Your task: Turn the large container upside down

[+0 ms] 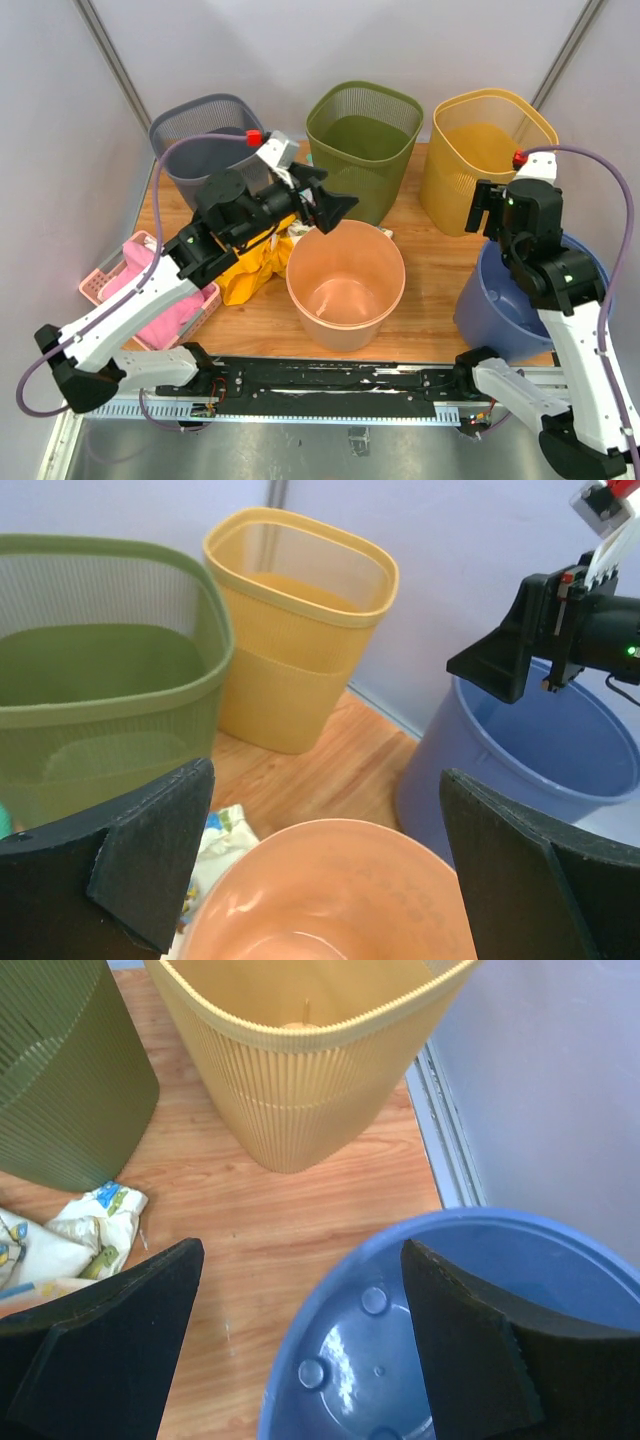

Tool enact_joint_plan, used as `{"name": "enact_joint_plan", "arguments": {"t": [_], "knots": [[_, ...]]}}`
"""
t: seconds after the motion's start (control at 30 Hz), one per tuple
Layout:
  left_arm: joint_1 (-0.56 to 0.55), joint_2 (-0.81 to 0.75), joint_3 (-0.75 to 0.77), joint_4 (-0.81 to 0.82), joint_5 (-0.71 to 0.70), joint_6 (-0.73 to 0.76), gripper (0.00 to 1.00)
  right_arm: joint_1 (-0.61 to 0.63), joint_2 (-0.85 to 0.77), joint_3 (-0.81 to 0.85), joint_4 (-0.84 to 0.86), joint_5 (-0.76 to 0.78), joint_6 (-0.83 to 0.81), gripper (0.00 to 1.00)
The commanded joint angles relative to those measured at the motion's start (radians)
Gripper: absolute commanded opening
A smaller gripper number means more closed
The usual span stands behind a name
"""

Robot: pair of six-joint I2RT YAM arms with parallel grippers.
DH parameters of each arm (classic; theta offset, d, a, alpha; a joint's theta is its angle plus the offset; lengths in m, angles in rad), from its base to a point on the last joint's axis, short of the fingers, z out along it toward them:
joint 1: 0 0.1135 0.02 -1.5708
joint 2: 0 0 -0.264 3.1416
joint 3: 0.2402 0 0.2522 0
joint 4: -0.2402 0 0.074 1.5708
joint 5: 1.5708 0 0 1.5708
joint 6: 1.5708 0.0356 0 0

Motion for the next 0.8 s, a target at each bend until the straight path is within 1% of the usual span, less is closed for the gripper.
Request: {"name": "enact_joint_plan", "arguments": {"t": [0.0, 0.1, 0.17, 0.3, 0.33, 0.47, 0.53, 0.63, 0.77], "knots": [[-0.087, 0.068, 0.082, -0.119, 0.008, 0.023, 0.99, 0.018, -0.068, 0.063, -0.17, -0.024, 0.009, 0.82], [-0.139, 0.071, 0.088, -0.144, -0.021, 0.042, 0.99, 0.018, -0.11, 0.073, -0.245, -0.043, 0.04, 0.82], [-0.156, 0.077, 0.098, -0.163, -0.015, 0.041, 0.99, 0.018, -0.132, 0.085, -0.324, -0.03, 0.097, 0.83], [-0.198, 0.106, 0.102, -0.199, 0.011, 0.044, 0.99, 0.018, -0.156, 0.115, -0.43, -0.041, 0.146, 0.83], [-0.203, 0.113, 0.101, -0.215, 0.035, 0.039, 0.99, 0.018, -0.161, 0.11, -0.44, -0.071, 0.156, 0.83], [-0.204, 0.099, 0.034, -0.268, 0.181, 0.021, 0.99, 0.018, -0.174, 0.051, -0.425, -0.198, 0.173, 0.82], [-0.205, 0.104, -0.003, -0.294, 0.224, 0.007, 0.99, 0.018, -0.17, 0.018, -0.395, -0.269, 0.172, 0.82], [-0.208, 0.112, -0.046, -0.31, 0.248, -0.007, 0.99, 0.018, -0.157, -0.03, -0.358, -0.337, 0.165, 0.81], [-0.208, 0.144, -0.076, -0.329, 0.233, -0.019, 0.99, 0.018, -0.131, -0.081, -0.353, -0.325, 0.166, 0.79]]}}
